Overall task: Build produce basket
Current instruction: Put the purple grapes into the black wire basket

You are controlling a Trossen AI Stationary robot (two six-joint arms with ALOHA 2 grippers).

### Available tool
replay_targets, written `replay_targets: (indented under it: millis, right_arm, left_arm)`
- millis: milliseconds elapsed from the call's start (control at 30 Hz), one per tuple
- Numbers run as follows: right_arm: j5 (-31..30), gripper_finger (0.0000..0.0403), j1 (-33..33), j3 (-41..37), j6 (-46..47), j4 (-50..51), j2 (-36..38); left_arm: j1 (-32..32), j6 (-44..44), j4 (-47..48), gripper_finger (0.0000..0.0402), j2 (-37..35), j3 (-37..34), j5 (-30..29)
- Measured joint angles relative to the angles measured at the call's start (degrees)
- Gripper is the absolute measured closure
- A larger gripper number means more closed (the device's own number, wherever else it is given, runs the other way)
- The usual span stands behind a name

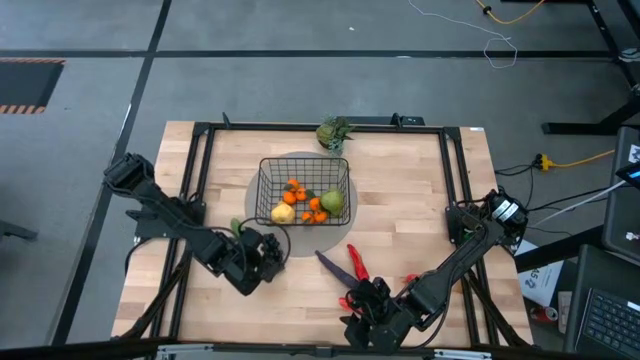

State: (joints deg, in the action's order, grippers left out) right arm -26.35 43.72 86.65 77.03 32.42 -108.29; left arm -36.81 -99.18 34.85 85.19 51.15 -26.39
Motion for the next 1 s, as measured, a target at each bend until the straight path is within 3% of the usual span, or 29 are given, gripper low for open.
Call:
replay_targets:
  millis: [367, 500, 867, 1000]
  right_arm:
    - [0.0, 0.0183, 0.0, 0.0, 0.1, 0.0, 0.0]
    - [0.0, 0.0183, 0.0, 0.0, 0.1, 0.0, 0.0]
    - [0.0, 0.0183, 0.0, 0.0, 0.1, 0.0, 0.0]
    - [-0.1, 0.0183, 0.0, 0.0, 0.1, 0.0, 0.0]
  left_arm:
    - [3.6, 2.0, -3.3, 0.0169, 3.3, -0.4, 2.1]
    - [3.7, -2.6, -5.4, 0.017, 7.4, -0.4, 2.7]
    - [0.4, -2.6, -14.8, 0.0177, 13.1, -0.4, 3.2]
    - [-0.9, -0.7, -18.3, 0.0206, 13.1, -0.4, 4.6]
